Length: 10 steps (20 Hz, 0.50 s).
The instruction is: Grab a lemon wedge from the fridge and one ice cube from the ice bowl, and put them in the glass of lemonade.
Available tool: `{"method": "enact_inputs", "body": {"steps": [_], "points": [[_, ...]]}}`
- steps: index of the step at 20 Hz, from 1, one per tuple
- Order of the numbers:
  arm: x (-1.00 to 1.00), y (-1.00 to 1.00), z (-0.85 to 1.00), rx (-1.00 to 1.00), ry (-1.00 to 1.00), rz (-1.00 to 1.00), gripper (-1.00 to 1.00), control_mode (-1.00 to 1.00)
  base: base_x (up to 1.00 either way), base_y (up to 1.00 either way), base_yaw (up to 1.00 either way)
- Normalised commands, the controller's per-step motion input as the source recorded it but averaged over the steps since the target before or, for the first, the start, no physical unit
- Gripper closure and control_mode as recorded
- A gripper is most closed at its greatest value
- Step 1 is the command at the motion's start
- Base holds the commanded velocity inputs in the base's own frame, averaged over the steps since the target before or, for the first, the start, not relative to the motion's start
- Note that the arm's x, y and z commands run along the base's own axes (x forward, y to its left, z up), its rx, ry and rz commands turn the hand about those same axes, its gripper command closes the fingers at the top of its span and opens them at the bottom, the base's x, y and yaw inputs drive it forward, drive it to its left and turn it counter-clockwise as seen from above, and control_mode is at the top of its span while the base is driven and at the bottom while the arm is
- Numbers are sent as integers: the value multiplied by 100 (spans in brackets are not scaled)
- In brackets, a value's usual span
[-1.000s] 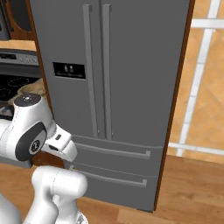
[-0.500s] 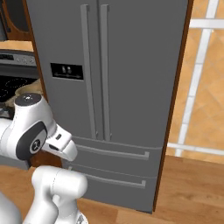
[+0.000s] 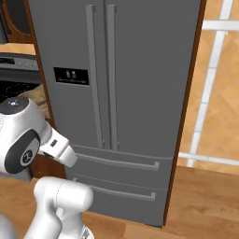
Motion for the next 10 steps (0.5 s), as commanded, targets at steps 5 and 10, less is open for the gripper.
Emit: {"method": "enact_inputs", "body": {"steps": [5, 10], "points": [[-12, -6, 100, -2, -32, 3, -100, -100, 0, 0, 0], [17, -3, 100, -8, -27, 4, -100, -100, 0, 0, 0]]}}
